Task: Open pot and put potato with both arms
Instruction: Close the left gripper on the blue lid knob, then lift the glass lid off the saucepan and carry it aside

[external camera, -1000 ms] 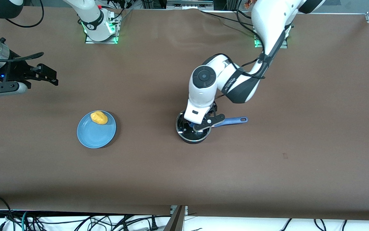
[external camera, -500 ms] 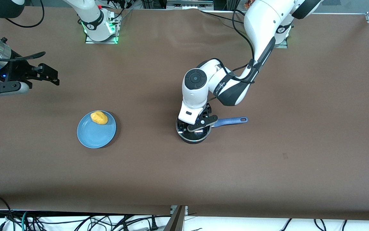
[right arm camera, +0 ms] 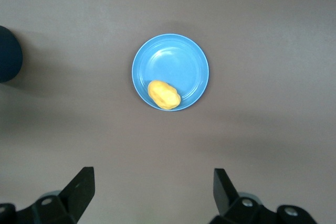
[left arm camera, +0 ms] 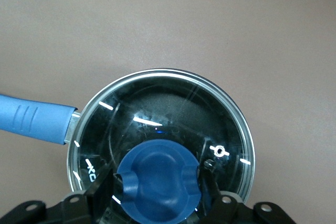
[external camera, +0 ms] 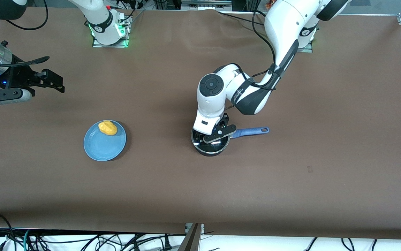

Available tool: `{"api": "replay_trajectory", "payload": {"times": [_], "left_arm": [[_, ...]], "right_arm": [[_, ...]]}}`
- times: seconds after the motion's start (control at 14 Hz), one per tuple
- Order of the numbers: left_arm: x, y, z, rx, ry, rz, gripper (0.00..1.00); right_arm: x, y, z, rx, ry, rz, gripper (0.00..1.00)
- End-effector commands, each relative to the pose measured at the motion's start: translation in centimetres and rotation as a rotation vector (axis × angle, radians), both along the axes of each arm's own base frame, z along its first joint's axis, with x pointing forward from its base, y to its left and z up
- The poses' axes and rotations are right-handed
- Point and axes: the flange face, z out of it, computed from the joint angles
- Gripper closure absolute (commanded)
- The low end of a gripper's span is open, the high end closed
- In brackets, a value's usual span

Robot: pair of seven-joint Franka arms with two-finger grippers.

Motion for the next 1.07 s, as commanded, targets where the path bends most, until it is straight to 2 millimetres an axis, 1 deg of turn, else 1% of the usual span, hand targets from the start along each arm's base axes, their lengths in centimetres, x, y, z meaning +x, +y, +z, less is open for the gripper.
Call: {"api": "replay_trajectory", "payload": {"times": [0.0, 0.29, 0.36, 0.43, 0.5, 0.57, 0.64, 0.79, 1.0], "left_arm": [[0.4, -0.4, 0.1, 0.015, -0.026, 0.007, 0.44], [0.7, 0.0, 0.7, 0.012, -0.028, 0.015, 0.55], [1.0, 0.3, 1.2, 0.009, -0.028, 0.02, 0.55], [1.3, 0.8, 2.4, 0.007, -0.032, 0.023, 0.55], [1.8, 1.7, 3.5, 0.014, -0.028, 0.03, 0.56], [2.5, 3.0, 4.9, 0.016, -0.033, 0.022, 0.58], [3.4, 4.5, 6.5, -0.007, -0.031, 0.015, 0.59], [5.0, 8.2, 9.8, -0.045, -0.022, -0.057, 0.59], [7.5, 16.0, 12.8, -0.035, 0.025, -0.167, 0.59]], "right_arm": [[0.2, 0.1, 0.5, 0.011, -0.005, -0.016, 0.0], [0.2, 0.1, 0.5, 0.011, -0.005, -0.016, 0.0], [0.2, 0.1, 0.5, 0.011, -0.005, -0.016, 0.0], [0.2, 0.1, 0.5, 0.011, -0.007, -0.016, 0.0], [0.2, 0.1, 0.5, 0.011, -0.007, -0.016, 0.0], [0.2, 0.1, 0.5, 0.011, -0.007, -0.016, 0.0], [0.2, 0.1, 0.5, 0.011, -0.007, -0.016, 0.0], [0.2, 0.1, 0.5, 0.011, -0.007, -0.016, 0.0], [0.2, 0.1, 0.5, 0.011, -0.007, -0.016, 0.0]]}}
